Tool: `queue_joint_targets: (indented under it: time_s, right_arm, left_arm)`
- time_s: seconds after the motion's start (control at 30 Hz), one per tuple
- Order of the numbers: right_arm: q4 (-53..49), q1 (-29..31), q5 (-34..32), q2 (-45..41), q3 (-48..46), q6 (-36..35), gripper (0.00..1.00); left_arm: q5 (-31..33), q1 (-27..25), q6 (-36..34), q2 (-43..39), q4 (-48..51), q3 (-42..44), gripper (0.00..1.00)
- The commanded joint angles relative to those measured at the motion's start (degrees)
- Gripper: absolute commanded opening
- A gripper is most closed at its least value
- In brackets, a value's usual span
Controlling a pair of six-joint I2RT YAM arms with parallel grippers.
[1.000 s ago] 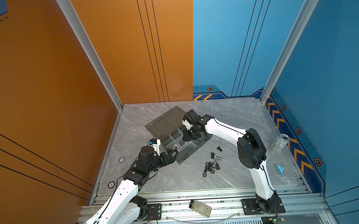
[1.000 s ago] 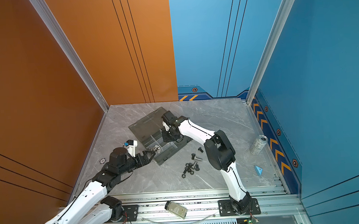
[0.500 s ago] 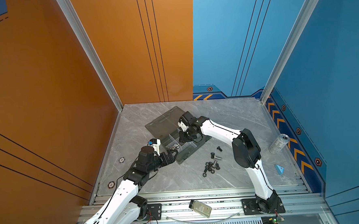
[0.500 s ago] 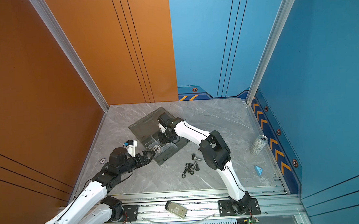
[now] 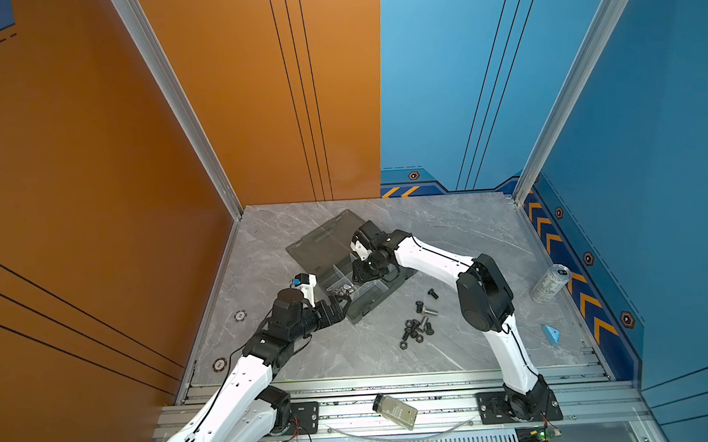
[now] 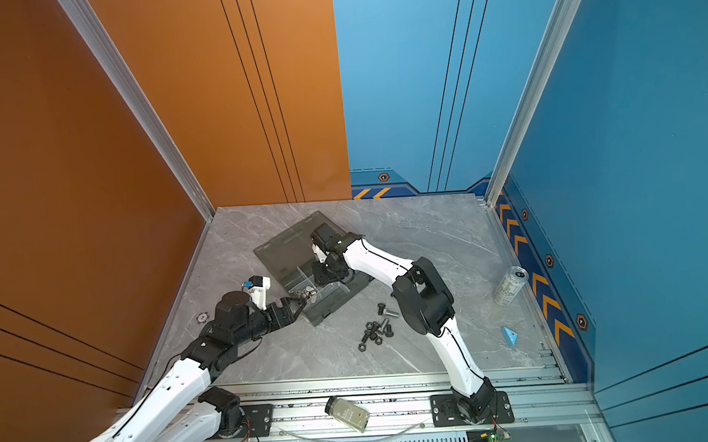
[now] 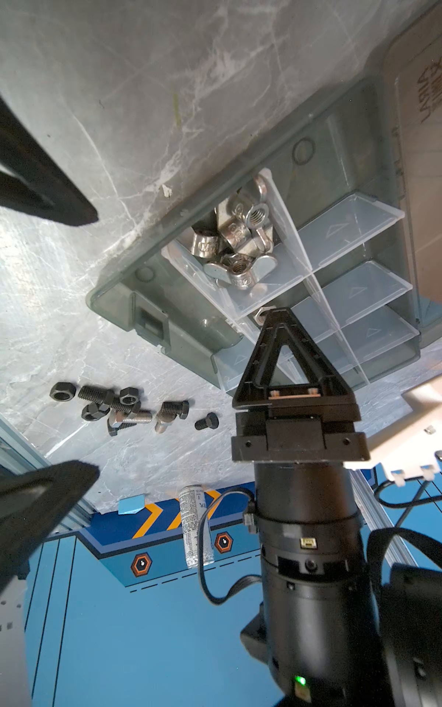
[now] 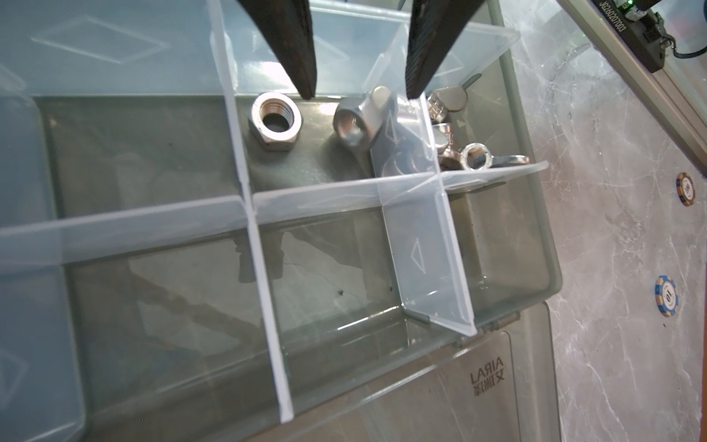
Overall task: Sort the screws and nuts into containers
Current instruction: 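Open the right gripper to release the hex nut into the compartment, then move the right gripper back down toward the hardware pile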
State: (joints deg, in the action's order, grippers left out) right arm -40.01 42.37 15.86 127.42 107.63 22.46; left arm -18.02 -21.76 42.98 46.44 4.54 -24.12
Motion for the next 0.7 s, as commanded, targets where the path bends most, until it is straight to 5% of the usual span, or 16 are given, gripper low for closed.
queue_joint_targets:
  time_s: [0.0,0.33,0.67]
  right_arm:
    - [-2.5,-0.1,-2.5,-1.0,1.6,-1.6,0.43]
    - [-3.6,-0.3,-4.6,-12.2,-4.2,-3.0,0.45]
    - [-4.0,-1.6,-6.1,-25.9,-24.6,-0.6,0.47]
  left_arm:
    - [0.7,-0.2,-0.2,-0.6,1.4,0.2,0.98]
    - [1.1,-0.2,-0.3,-0.7,1.4,0.4,0.98]
    - [1.7,-0.1,0.0,0.7,1.2,0.2,0.98]
